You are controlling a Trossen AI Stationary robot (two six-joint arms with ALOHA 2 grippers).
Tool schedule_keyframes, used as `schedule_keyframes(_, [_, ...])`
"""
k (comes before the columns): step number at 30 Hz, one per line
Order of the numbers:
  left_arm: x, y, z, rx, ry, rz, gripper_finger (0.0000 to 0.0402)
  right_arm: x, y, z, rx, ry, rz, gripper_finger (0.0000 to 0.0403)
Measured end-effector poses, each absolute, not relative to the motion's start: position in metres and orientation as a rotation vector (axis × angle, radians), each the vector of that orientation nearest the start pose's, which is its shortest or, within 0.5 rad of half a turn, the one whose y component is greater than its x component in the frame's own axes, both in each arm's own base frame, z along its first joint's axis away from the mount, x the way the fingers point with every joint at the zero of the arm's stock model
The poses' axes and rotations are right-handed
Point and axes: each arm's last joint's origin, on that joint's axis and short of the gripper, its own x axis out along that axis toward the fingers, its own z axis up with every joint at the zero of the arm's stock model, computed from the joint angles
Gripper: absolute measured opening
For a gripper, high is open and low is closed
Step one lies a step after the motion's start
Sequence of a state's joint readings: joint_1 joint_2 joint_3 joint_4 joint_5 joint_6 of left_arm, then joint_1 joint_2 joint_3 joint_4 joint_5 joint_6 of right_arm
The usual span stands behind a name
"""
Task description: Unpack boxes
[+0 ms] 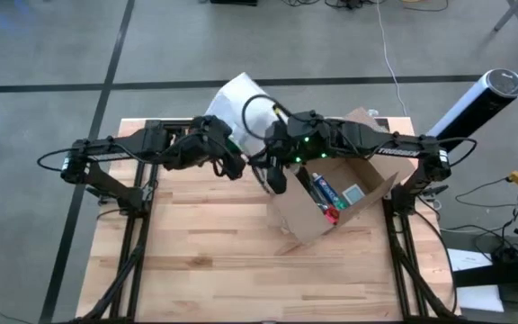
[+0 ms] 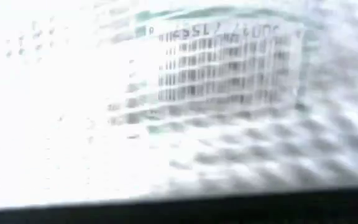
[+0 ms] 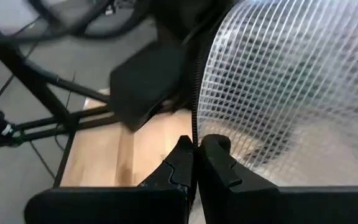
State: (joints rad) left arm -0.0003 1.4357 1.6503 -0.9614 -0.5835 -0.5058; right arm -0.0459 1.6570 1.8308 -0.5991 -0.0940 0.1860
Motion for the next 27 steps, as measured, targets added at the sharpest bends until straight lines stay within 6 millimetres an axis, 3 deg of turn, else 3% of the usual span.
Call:
schedule_keyframes(10, [0.275,0.017,0.43,-0.313,0.503,0.706,0.0262,0.362,-0.018,0.427,0.204,0.429,-0.069,0.0])
schedule_keyframes(17, [0.27,0.017,0.446,-0.358,0.441,0.698,0.0262,0.362,-0.016,0.427,0.223,0.425,-0.028,0.0])
schedule_keyframes(27, [0.276,0.017,0.449,-0.389,0.407,0.648,0.0262,0.365,-0.014,0.434,0.265,0.354,0.023,0.0])
